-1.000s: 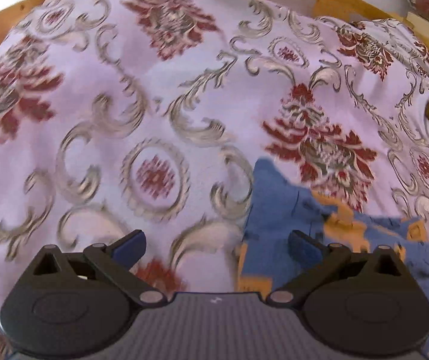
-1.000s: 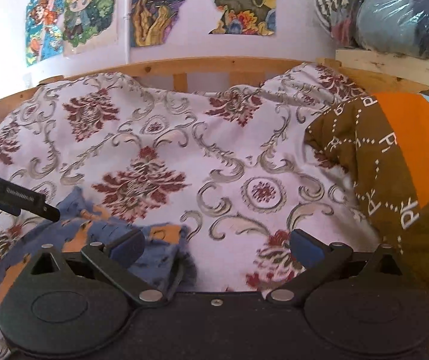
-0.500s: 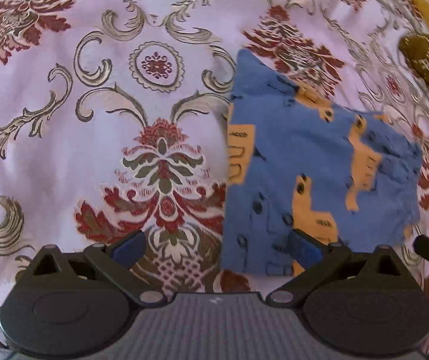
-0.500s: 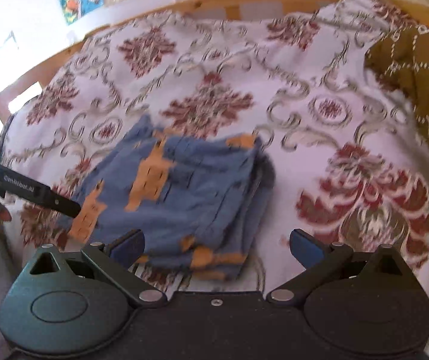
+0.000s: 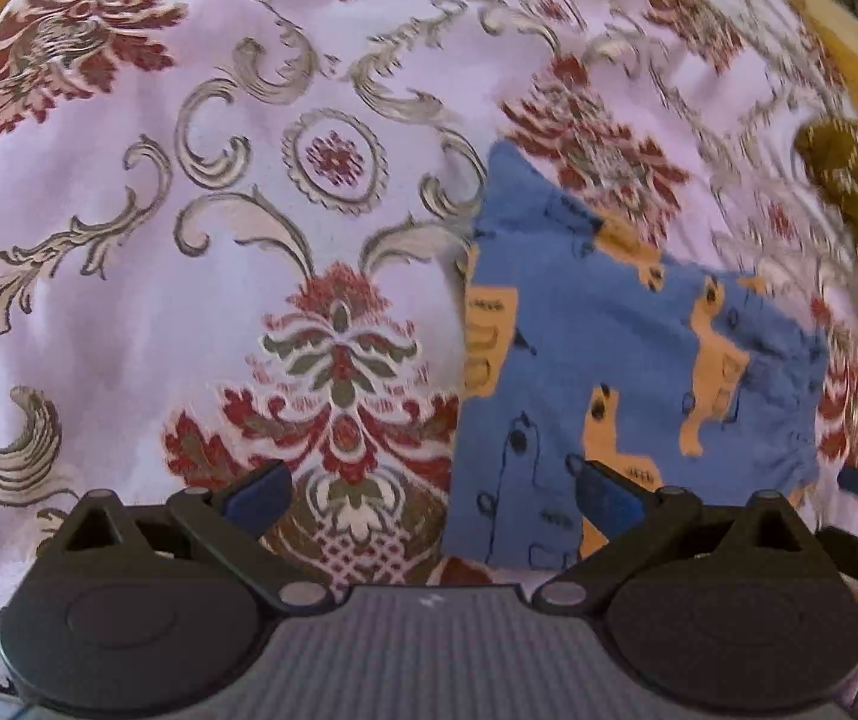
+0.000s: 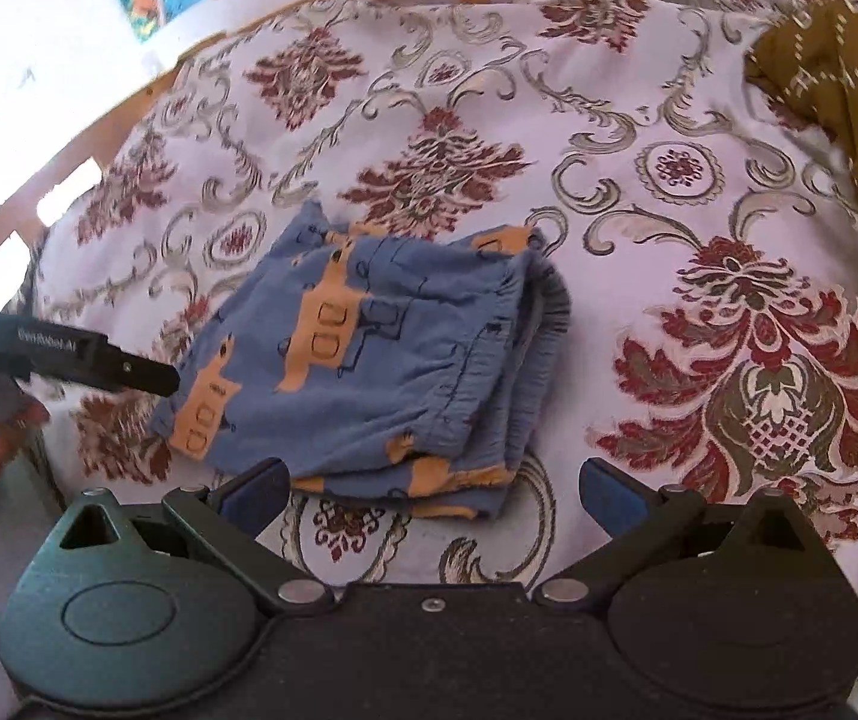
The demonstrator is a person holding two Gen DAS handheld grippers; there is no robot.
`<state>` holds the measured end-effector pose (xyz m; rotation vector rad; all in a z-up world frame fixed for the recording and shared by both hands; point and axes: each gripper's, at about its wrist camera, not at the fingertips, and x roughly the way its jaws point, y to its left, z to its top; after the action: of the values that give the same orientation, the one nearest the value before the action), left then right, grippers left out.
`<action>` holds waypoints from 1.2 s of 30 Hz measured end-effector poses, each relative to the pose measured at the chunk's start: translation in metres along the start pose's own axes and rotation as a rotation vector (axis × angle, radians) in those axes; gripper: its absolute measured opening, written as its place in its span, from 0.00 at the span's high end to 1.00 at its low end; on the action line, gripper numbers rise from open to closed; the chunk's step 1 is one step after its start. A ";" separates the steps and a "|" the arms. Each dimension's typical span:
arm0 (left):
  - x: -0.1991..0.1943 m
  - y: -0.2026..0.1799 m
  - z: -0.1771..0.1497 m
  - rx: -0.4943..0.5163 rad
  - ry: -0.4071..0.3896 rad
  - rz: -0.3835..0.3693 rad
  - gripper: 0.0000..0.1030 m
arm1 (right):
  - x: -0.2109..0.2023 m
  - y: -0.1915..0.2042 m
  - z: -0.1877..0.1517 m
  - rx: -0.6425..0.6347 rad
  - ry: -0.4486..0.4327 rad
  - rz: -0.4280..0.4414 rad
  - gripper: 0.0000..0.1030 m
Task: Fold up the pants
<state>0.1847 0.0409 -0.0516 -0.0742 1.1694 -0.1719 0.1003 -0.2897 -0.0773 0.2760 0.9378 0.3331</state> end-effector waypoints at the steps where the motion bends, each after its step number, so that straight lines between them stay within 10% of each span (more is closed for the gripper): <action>1: -0.001 0.002 0.002 -0.016 -0.014 -0.005 0.00 | -0.001 -0.005 0.003 0.013 -0.002 0.010 0.01; 8: 0.013 0.010 0.030 -0.011 -0.011 -0.135 0.00 | 0.003 -0.035 0.030 -0.013 -0.032 0.048 0.01; 13: 0.023 -0.001 0.041 0.185 -0.061 -0.204 0.00 | 0.024 -0.055 0.046 -0.050 0.006 0.219 0.01; 23: 0.051 0.002 0.045 0.157 -0.065 -0.319 0.00 | 0.062 -0.098 0.071 0.094 -0.031 0.462 0.01; 36: 0.059 -0.001 0.041 0.190 -0.042 -0.299 0.00 | 0.070 -0.085 0.064 0.085 -0.034 0.427 0.01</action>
<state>0.2445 0.0281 -0.0890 -0.0846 1.0910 -0.5416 0.2052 -0.3449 -0.1246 0.5607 0.8562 0.6789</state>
